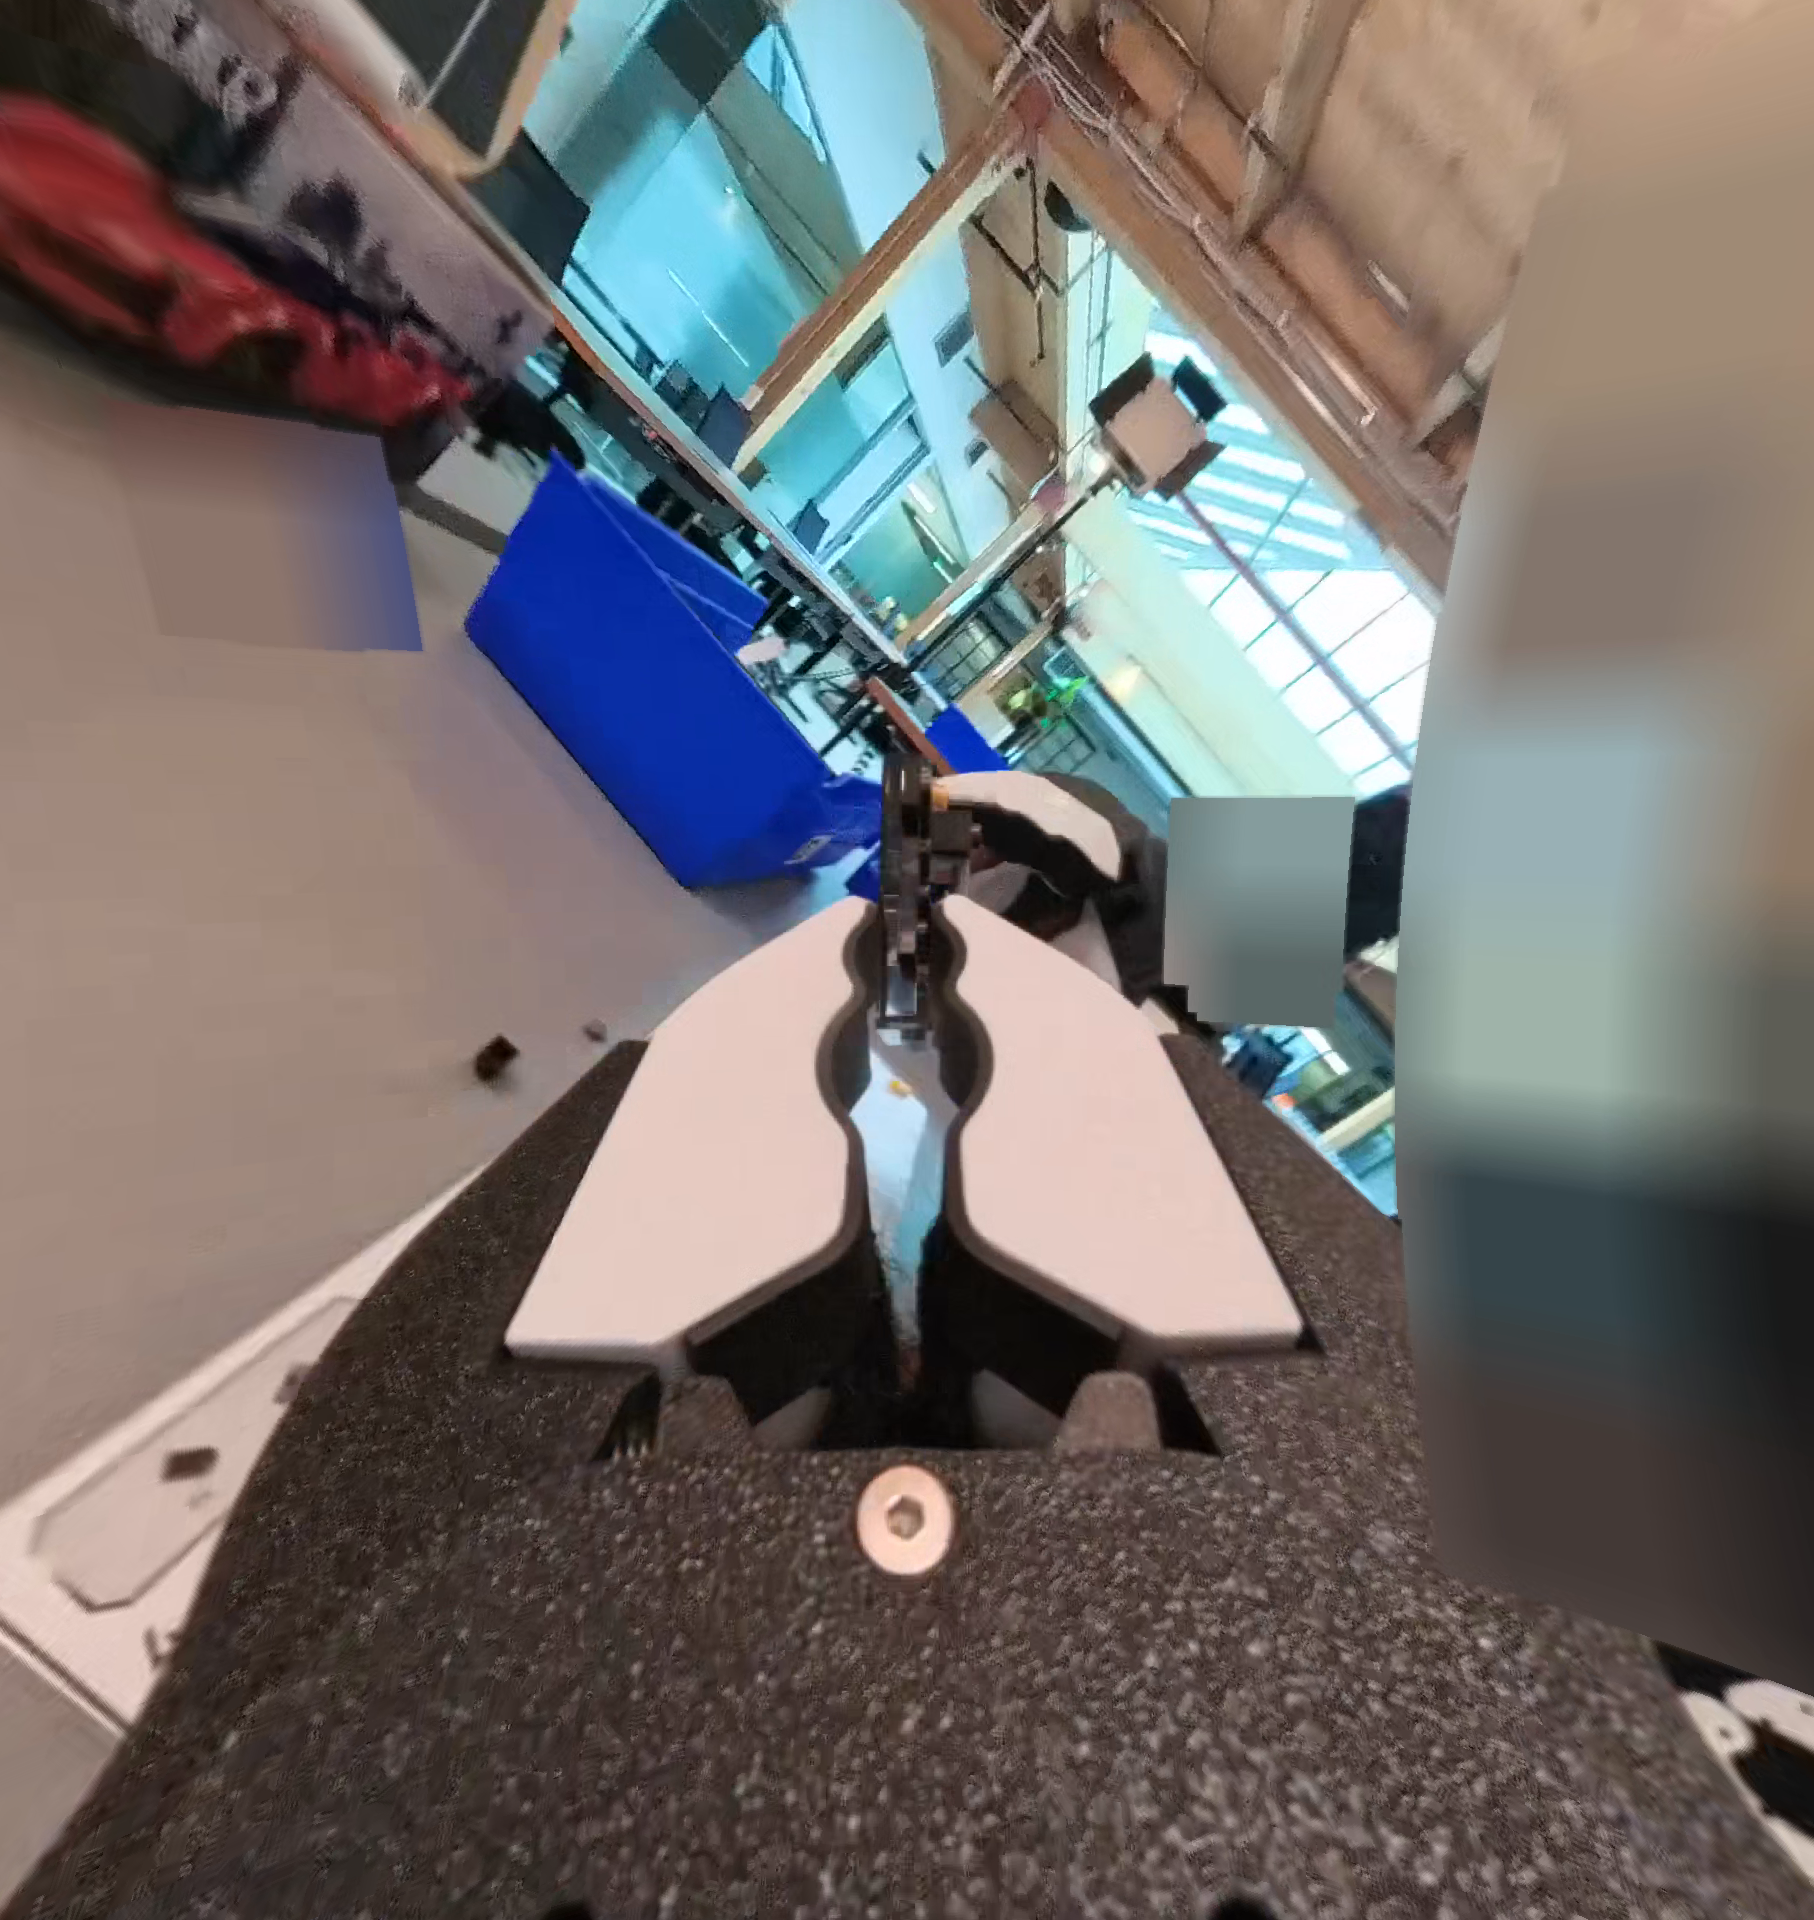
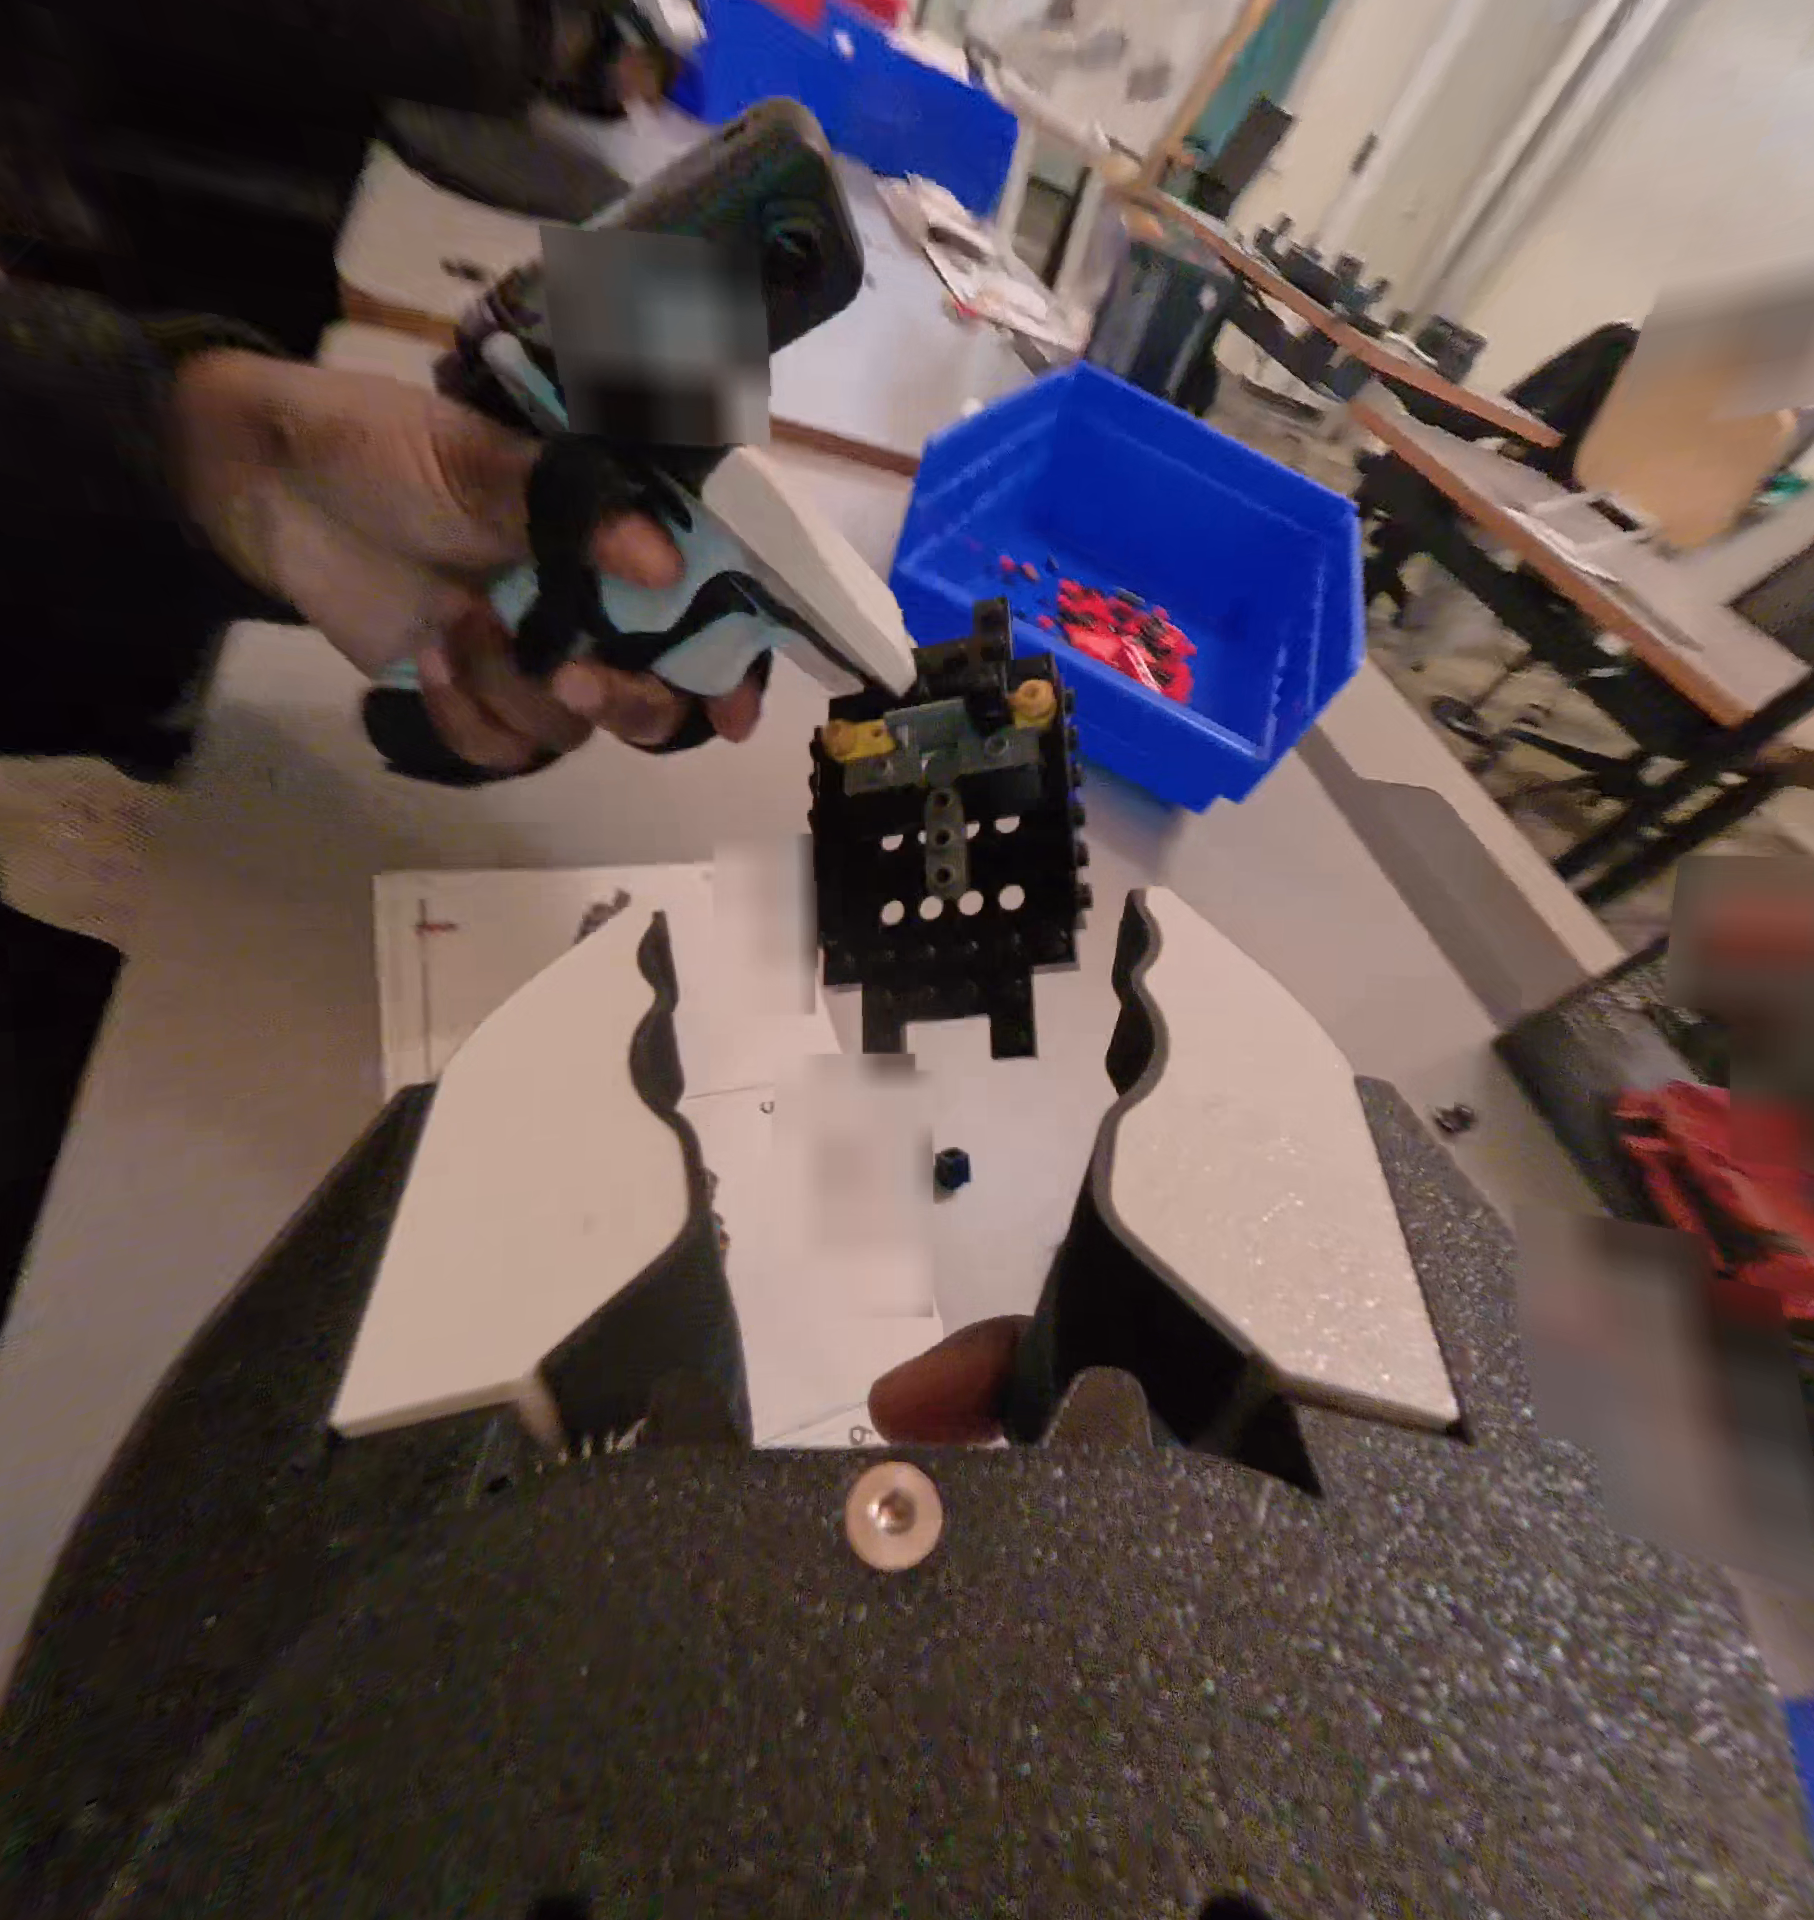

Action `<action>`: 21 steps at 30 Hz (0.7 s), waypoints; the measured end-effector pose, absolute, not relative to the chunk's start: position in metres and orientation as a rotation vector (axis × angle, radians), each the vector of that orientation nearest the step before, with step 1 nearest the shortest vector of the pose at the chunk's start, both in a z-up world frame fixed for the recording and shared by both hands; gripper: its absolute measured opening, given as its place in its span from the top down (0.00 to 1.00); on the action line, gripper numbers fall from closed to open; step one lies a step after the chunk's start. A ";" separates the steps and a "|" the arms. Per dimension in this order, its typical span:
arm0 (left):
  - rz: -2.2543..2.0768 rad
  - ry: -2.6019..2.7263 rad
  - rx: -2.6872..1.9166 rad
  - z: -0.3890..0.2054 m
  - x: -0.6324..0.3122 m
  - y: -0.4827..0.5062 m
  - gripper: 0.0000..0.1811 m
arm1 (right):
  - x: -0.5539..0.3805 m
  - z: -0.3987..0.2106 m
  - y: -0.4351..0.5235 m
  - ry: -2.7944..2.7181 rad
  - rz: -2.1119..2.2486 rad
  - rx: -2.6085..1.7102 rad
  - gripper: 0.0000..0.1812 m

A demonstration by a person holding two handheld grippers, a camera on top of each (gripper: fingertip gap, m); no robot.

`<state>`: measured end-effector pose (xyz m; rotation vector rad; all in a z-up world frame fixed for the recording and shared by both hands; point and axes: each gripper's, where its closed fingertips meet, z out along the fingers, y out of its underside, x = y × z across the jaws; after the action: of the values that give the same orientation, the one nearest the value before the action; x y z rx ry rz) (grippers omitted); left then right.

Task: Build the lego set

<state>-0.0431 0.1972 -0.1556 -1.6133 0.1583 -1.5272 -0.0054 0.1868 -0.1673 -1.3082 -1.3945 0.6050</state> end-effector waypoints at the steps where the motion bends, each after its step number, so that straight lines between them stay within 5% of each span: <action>1: -1.552 0.132 -1.628 -0.161 -0.041 0.197 0.96 | -0.007 -0.170 0.187 -1.398 0.571 -1.319 0.56; 12: -1.646 0.129 -1.735 -0.188 -0.022 0.191 0.95 | -0.002 -0.208 0.197 -1.541 0.323 -1.414 0.64; 15: -1.531 0.473 -1.843 -0.199 -0.022 0.178 0.77 | 0.003 -0.226 0.180 -1.626 0.552 -1.530 0.64; 21: -0.932 1.114 -1.867 -0.242 -0.038 0.161 0.75 | 0.015 -0.258 0.166 -1.825 0.790 -1.662 0.64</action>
<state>-0.0379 0.1609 -0.2424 -1.8673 1.1141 -0.9324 0.0154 0.1658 -0.2585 -1.6616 -1.8254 0.7896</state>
